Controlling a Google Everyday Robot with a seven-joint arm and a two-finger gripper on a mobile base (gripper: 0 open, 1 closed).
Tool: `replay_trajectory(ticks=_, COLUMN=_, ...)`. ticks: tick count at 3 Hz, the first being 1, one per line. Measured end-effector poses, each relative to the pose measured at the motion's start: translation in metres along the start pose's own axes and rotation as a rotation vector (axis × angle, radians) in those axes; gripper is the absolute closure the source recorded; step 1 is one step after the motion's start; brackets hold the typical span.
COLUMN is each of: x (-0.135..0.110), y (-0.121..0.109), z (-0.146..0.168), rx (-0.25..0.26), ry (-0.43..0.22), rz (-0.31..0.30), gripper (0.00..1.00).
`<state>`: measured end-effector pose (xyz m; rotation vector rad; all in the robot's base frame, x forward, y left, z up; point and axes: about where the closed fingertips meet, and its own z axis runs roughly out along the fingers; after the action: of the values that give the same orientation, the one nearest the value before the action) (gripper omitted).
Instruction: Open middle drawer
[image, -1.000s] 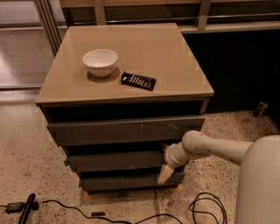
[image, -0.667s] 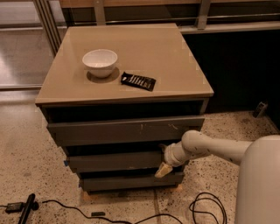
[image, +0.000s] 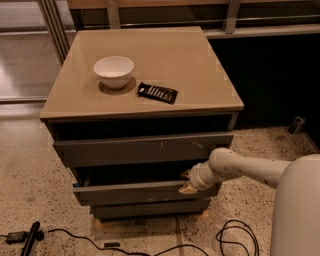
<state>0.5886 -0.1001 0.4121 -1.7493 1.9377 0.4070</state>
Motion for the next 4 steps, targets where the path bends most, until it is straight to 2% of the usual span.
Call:
replay_trajectory(ticks=1, x=-0.001, y=0.000, z=-0.002, rx=0.000, ry=0.000, rz=0.000, gripper=1.00)
replay_trajectory(ticks=2, x=0.006, y=0.025, z=-0.010, rx=-0.003, ry=-0.001, rz=0.037, gripper=1.00)
replay_trajectory(ticks=3, x=0.007, y=0.025, z=-0.010, rx=-0.003, ry=-0.001, rz=0.038, gripper=0.82)
replay_trajectory(ticks=4, x=0.007, y=0.025, z=-0.009, rx=-0.003, ry=-0.001, rz=0.038, gripper=0.59)
